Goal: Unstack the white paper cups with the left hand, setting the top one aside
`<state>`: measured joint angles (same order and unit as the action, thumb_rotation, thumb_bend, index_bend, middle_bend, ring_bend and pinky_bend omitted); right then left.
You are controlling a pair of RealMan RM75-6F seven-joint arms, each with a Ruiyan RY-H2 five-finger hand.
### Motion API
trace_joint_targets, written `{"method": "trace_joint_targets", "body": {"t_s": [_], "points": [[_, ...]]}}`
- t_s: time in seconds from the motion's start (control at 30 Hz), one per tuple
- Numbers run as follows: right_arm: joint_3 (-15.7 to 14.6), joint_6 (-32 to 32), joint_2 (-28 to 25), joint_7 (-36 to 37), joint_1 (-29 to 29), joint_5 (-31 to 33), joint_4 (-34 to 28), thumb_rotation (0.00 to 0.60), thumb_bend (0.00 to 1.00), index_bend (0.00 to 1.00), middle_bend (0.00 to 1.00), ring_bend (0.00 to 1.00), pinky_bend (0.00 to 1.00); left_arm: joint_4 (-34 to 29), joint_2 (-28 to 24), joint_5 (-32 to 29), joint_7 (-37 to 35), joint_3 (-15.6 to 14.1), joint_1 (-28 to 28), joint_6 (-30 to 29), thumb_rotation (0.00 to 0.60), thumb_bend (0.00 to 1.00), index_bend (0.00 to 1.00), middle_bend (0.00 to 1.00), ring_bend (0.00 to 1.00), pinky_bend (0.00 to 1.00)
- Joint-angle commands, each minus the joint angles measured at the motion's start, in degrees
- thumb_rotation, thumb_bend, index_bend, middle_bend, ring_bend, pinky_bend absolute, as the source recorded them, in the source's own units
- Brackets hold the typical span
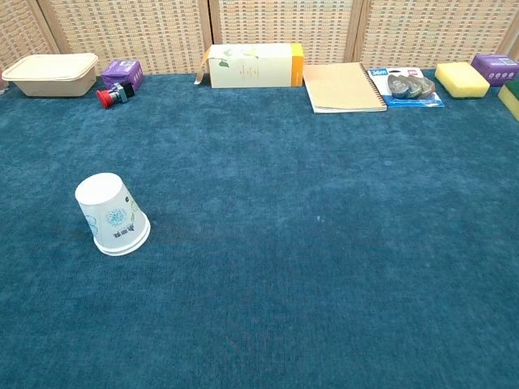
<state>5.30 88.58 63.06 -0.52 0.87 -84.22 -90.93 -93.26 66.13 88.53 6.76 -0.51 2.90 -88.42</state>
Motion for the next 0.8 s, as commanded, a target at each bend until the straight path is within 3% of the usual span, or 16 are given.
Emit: {"method": "trace_joint_targets", "body": {"t_s": [0.03,0.33,0.6,0.8], "points": [[0.0,0.1,0.0,-0.1,0.0,0.0,0.1,0.6,0.04,0.05,0.0,0.0,0.0,0.0,0.0,0.0,0.2,-0.1,0.0,0.2,0.6,0.16,0.0,0.0,0.0,0.1],[0.4,0.5,0.2,0.0,-0.2,0.5,0.8,0.6,0.04,0.05,0.0,0.0,0.0,-1.4,0.2,-0.1,1.3,1.2,2.9,4.2,0.6,0.16,0.0,0.0,0.0,0.1],[0.7,0.5,-0.2,1.1,-0.2,0.7,0.6,0.6,0.04,0.05,0.0,0.0,0.0,-8.0,-1.3,-2.6,5.9,4.0,11.3,16.4,0.6,0.14,0.0,0.0,0.0,0.07],[0.7,0.2,-0.4,2.2,-0.2,0.8,0.7,0.6,0.04,0.05,0.0,0.0,0.0,-14.9,-2.4,-8.0,13.3,6.0,17.4,25.3,0.6,0.13,0.0,0.0,0.0,0.07]]}}
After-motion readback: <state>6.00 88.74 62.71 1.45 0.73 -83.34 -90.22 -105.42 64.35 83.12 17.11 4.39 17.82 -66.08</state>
